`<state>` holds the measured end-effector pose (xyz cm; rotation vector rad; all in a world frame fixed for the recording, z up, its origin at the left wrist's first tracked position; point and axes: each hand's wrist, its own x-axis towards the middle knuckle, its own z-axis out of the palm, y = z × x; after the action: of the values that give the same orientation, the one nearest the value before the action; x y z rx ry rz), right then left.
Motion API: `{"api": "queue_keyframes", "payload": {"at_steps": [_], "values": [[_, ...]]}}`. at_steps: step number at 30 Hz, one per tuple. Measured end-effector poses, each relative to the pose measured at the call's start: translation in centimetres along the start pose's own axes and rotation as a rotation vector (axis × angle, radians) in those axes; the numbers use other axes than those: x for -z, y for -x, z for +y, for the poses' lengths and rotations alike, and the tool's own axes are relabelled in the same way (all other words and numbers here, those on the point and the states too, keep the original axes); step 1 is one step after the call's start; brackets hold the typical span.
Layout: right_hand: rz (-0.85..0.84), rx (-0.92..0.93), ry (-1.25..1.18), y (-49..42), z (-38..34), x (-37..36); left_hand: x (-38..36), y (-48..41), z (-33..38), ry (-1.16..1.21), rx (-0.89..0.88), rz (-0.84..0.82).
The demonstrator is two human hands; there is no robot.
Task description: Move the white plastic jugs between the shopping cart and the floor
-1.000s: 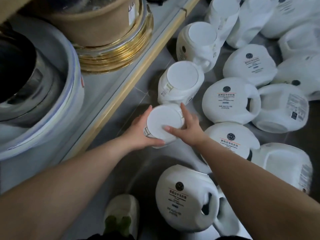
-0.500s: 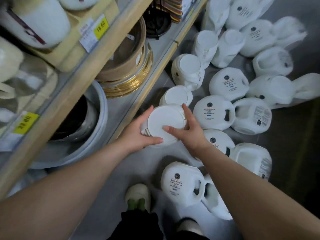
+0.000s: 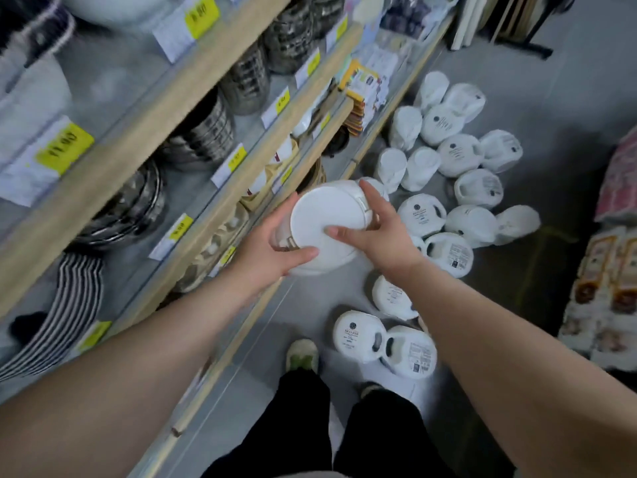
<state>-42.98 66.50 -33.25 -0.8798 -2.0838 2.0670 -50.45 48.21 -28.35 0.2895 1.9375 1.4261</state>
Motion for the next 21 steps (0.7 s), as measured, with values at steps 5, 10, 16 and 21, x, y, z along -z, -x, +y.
{"api": "queue_keyframes", "payload": {"at_steps": [5, 10, 16, 21], "values": [[-0.101, 0.065, 0.019, 3.5, -3.6, -0.4, -0.2, 6.0, 2.4, 0.041, -0.05, 0.115], [-0.331, 0.157, 0.104, 6.3, -6.6, -0.7, -2.3, 13.1, 3.5, 0.154, -0.087, 0.375], [-0.645, 0.236, 0.239, 12.6, -8.6, -5.5, -3.9, 23.9, 1.6, 0.31, -0.051, 0.727], [-0.922, 0.249, 0.277, 20.3, -8.8, -11.8, -4.2, 34.0, -1.7, 0.358, -0.039, 1.008]]}}
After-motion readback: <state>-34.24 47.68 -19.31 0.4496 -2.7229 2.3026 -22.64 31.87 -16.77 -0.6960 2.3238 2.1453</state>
